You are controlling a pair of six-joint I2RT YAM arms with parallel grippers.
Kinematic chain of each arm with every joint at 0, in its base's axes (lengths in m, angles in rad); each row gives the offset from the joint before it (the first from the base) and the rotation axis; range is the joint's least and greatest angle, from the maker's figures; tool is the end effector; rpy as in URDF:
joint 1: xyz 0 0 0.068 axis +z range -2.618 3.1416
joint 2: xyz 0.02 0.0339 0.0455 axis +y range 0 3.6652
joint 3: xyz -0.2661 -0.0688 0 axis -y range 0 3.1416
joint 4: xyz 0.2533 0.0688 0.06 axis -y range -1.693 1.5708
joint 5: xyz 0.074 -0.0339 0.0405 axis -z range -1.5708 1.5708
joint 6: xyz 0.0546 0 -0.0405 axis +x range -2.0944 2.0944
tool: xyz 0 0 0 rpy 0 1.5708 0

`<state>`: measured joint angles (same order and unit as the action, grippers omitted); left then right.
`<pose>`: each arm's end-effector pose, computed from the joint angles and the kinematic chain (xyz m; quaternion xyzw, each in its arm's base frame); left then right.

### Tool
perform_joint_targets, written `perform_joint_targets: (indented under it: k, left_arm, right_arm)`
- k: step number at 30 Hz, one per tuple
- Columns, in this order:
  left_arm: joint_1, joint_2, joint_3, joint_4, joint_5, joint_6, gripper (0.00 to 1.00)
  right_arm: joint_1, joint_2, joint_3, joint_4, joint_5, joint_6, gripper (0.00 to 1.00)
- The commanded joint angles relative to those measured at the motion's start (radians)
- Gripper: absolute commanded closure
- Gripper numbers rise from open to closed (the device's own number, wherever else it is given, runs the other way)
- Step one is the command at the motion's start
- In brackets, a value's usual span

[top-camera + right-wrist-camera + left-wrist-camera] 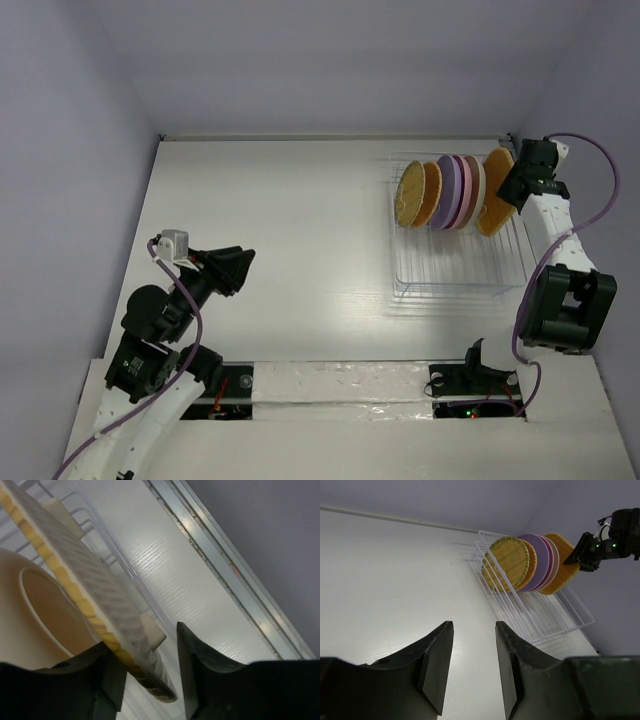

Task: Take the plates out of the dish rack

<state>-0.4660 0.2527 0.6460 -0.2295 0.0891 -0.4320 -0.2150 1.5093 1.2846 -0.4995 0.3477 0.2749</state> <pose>0.0871 -0.0493 0.3535 0.0449 0.6456 -0.3566 0.6738 0.3456 -0.0945 0.2981 0.2867 0.8540 -0.1455 0.4091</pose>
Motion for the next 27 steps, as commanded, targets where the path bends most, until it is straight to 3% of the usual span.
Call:
perform_joint_targets:
  k: [1,6,9,12,27]
  left_arm:
    - [-0.016,-0.015,0.020,0.035,-0.008,-0.004,0.63]
    - [-0.016,-0.023,0.018,0.036,-0.009,-0.008,0.63]
    - [-0.016,-0.026,0.017,0.036,-0.008,-0.011,0.63]
    - [-0.016,-0.024,0.017,0.035,-0.009,-0.013,0.62]
    - [-0.016,-0.009,0.018,0.033,-0.005,-0.013,0.59]
  right_arm:
    - [-0.001,-0.050,-0.011,0.102,0.028,-0.060,0.58]
    - [-0.001,-0.115,-0.018,0.108,0.008,-0.088,0.71]
    - [-0.001,-0.123,0.002,0.089,0.005,-0.108,0.90]
    - [-0.001,-0.135,0.015,0.076,0.008,-0.120,1.00]
    - [0.072,-0.355,0.082,0.131,0.111,-0.180,1.00]
